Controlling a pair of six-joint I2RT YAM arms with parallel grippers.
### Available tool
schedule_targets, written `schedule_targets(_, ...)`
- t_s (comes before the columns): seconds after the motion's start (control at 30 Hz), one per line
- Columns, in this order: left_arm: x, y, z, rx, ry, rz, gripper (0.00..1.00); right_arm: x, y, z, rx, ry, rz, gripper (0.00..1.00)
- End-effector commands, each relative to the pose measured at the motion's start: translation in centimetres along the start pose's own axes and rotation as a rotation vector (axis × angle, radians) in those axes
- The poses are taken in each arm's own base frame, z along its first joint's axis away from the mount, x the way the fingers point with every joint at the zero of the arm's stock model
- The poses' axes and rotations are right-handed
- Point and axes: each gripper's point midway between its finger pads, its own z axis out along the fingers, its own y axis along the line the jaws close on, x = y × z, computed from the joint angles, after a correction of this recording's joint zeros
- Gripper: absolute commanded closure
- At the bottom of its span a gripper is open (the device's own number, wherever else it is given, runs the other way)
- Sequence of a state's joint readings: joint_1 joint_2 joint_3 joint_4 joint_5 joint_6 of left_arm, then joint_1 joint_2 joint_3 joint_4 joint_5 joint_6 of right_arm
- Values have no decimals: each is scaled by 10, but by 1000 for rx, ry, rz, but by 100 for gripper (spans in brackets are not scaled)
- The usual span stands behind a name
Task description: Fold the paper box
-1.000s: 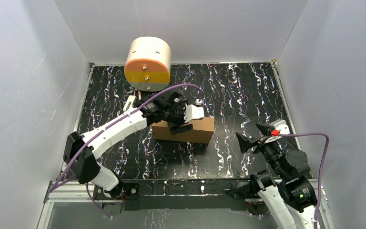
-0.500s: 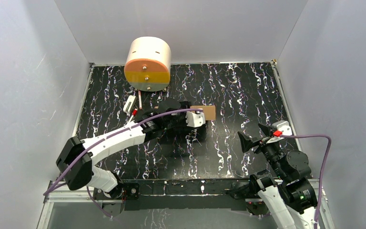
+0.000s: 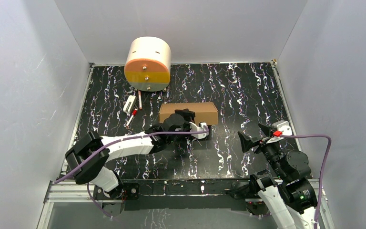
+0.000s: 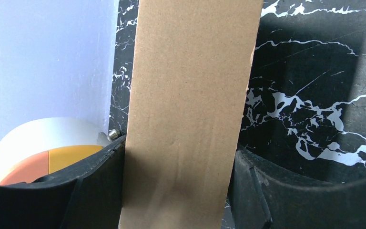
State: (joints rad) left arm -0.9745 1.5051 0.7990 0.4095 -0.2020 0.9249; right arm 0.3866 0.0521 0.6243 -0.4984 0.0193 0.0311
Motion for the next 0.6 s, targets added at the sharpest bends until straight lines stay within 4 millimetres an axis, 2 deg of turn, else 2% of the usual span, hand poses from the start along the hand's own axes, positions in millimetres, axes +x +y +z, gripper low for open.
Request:
schedule_targets(0.0, -9, 6, -2, -71, -43, -50, 45, -15, 1, 0, -3, -66, 9, 3)
schedule_targets(0.13, -7, -5, -4, -40, -17, -78, 33, -15, 0, 0, 3, -67, 10, 4)
schedule_targets(0.23, -14, -7, -11, 0, -12, -110, 26, -15, 0, 0, 1, -67, 9, 3)
schedule_targets(0.4, -30, -24, -29, 169, -24, -188, 14, -15, -1, 0, 7, -68, 11, 3)
schedule_targets(0.57, -44, -21, -46, 200, -60, -305, 11, -15, -1, 0, 9, -67, 12, 3)
